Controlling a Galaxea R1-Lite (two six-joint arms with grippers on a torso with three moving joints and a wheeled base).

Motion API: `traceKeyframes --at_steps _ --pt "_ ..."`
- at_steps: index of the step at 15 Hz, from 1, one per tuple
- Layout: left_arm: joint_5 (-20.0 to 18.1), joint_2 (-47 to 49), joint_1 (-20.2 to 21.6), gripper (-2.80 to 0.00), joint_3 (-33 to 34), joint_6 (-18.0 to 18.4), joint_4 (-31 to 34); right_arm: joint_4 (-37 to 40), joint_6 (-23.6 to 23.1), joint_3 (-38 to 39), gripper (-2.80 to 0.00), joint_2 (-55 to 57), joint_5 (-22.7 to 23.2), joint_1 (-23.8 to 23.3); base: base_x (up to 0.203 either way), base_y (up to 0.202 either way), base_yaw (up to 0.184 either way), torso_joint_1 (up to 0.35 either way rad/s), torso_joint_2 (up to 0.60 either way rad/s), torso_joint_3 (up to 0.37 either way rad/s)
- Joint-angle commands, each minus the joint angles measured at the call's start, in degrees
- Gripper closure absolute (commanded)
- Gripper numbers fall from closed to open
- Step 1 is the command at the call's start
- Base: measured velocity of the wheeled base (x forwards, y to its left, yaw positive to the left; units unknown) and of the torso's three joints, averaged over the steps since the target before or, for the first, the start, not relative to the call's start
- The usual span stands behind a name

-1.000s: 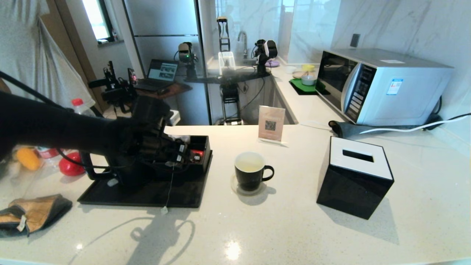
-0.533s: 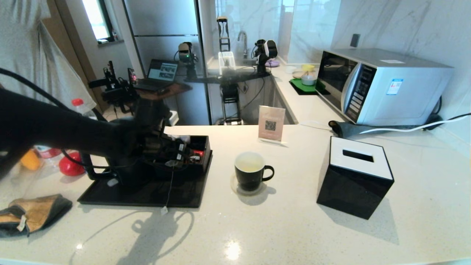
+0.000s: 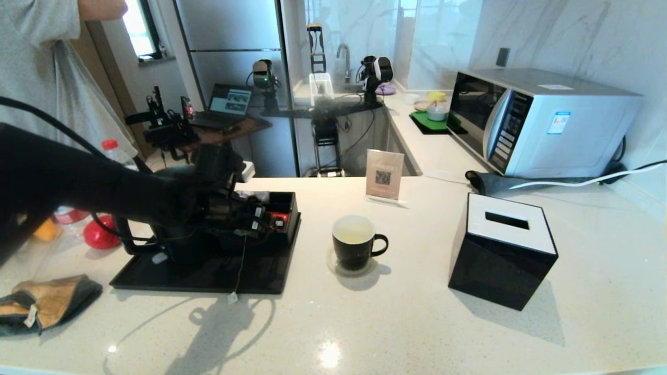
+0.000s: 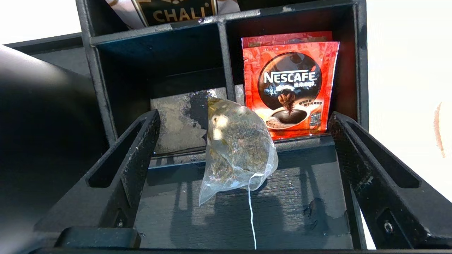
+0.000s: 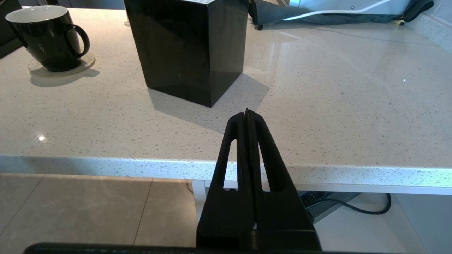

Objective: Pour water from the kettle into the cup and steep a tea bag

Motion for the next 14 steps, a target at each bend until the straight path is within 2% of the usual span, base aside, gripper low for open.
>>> traceKeyframes --at_steps 1,5,14 --pt "0.1 0.3 -0.1 -2.80 0.0 0.0 -1.0 0.0 0.0 0.0 0.00 0.1 0.0 0.0 0.000 0.000 0.000 0.000 0.00 0.000" --pt "0.3 1.9 -0.2 -2.80 0.3 0.1 -6.4 0.0 0.1 0.0 0.00 0.1 0.0 0.0 0.000 0.000 0.000 0.000 0.00 0.000" --pt "0.3 2.6 -0.1 -2.80 1.0 0.1 -6.5 0.0 0.0 0.0 0.00 0.1 0.0 0.0 0.000 0.000 0.000 0.000 0.00 0.000"
